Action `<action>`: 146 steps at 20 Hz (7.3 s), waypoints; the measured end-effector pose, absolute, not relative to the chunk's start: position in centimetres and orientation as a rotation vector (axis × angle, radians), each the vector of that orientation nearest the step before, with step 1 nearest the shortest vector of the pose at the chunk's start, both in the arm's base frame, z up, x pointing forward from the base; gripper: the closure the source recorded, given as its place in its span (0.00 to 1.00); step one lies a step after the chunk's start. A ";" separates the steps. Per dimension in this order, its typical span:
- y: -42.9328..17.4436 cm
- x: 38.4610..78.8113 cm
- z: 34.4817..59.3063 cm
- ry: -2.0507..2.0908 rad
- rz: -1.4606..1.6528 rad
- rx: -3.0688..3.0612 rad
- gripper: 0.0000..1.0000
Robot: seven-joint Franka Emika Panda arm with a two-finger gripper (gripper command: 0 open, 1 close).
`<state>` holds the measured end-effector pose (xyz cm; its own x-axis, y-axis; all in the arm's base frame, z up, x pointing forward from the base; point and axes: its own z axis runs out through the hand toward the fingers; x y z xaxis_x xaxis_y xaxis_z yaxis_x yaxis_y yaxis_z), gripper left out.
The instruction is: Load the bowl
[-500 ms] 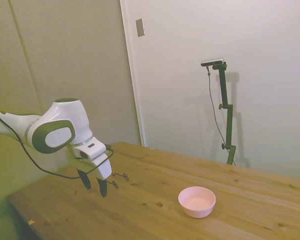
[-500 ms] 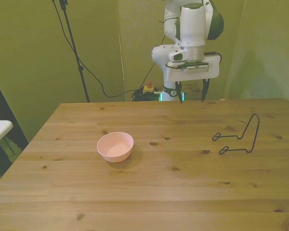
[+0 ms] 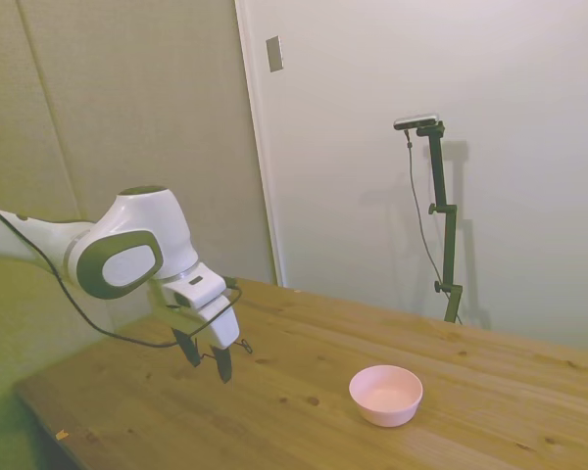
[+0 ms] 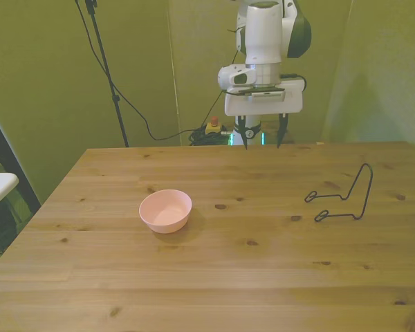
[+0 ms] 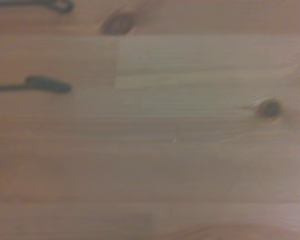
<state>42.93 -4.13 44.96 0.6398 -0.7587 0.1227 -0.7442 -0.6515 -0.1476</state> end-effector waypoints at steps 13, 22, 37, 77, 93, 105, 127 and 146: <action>-12.1 53.0 47.0 1.391 -0.363 -2.751 0.00; -17.7 56.3 43.1 1.567 -0.468 -2.724 0.00; -20.0 60.3 36.6 1.655 -0.397 -2.730 1.00; -17.9 58.5 46.1 1.450 -0.309 -2.579 1.00; -4.0 55.9 47.8 0.839 -0.043 -2.374 1.00; -2.2 55.4 44.9 0.659 0.113 -2.076 1.00; -0.3 55.1 41.2 0.647 0.082 -1.911 1.00; -0.4 55.1 38.4 0.664 0.105 -1.895 1.00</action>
<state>55.07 -0.45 38.38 0.8406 -0.3968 -0.3688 -0.4909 -0.2702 -0.8283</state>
